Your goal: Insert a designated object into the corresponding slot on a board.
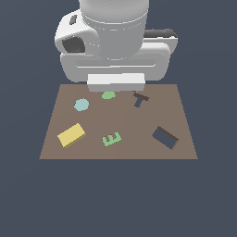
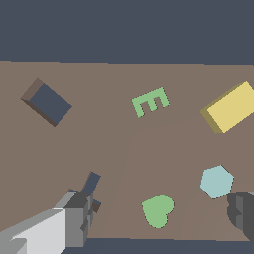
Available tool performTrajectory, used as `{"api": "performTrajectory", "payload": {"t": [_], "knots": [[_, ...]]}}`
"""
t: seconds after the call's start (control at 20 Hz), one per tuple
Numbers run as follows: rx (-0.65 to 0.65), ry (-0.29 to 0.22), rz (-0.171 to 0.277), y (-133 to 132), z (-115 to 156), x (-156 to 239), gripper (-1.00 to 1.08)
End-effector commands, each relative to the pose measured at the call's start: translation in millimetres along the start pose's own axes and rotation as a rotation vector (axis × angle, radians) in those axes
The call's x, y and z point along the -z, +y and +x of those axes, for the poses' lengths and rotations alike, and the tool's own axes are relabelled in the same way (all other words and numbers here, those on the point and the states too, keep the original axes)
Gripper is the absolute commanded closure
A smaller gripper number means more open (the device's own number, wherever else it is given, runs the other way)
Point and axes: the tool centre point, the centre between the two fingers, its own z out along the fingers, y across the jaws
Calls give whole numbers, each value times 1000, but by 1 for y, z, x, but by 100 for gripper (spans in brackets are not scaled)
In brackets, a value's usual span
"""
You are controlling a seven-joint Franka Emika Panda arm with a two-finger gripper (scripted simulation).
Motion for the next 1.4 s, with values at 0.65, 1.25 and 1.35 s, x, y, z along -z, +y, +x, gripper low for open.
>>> {"api": "performTrajectory", "payload": {"t": [0.65, 1.25, 1.35], "knots": [[-148, 2, -1, 17, 21, -19, -92], [-574, 8, 0, 80, 65, -73, -92], [-648, 10, 0, 92, 69, -82, -92]]}}
